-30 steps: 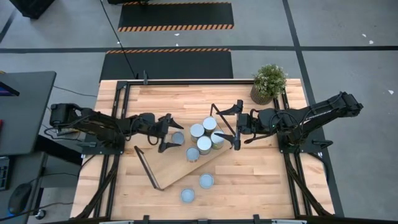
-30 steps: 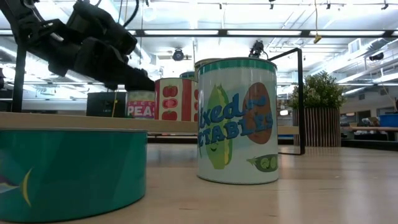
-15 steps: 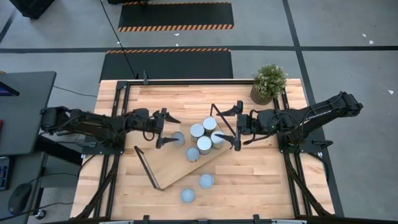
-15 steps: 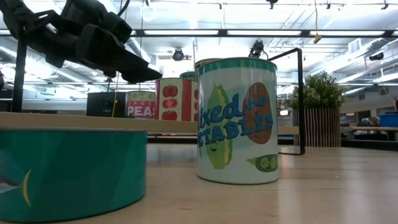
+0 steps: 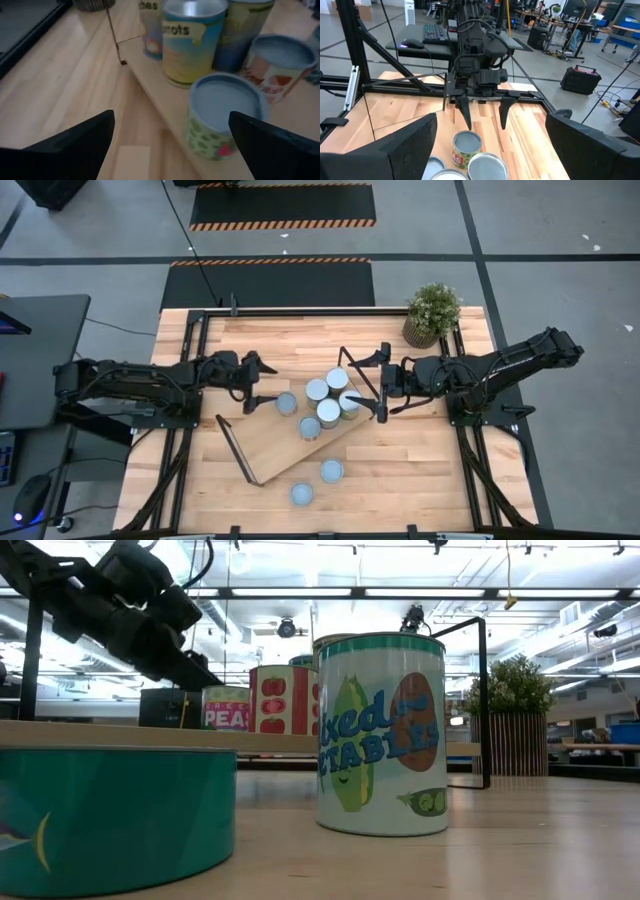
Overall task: Pick and place cans onto a shelf
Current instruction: Put the canned peas on the shelf
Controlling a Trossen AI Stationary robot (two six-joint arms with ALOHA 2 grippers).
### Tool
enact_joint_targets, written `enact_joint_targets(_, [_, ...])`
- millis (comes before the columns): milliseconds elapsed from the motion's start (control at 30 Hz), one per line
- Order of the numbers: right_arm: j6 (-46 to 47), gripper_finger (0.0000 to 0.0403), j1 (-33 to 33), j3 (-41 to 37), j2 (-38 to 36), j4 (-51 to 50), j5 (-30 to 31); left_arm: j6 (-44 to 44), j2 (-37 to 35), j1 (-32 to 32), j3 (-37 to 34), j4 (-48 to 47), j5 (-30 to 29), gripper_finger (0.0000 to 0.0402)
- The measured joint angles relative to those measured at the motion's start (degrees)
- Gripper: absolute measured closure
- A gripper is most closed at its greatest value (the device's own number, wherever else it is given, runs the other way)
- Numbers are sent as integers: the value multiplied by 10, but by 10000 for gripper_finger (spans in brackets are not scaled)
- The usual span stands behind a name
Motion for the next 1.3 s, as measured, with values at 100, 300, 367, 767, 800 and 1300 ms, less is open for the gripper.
enact_joint_targets(100, [0,22,0,0,0,0,0,-14,0,0,0,6,19,4])
enact_joint_targets(300, [0,22,0,0,0,-8,-2,-27,-4,0,0,-44,26,4])
enact_joint_targets(367, [0,22,0,0,0,-9,-2,-38,-8,0,0,-44,35,4])
enact_joint_targets(767, [0,22,0,0,2,-9,-2,-51,21,-3,-4,-69,-34,4])
enact_joint_targets(800, [0,22,0,0,2,-9,-2,-56,29,-7,-4,-64,-34,4])
enact_joint_targets(1300, [-1,22,1,0,3,-8,-9,-62,99,-49,-4,65,-36,4])
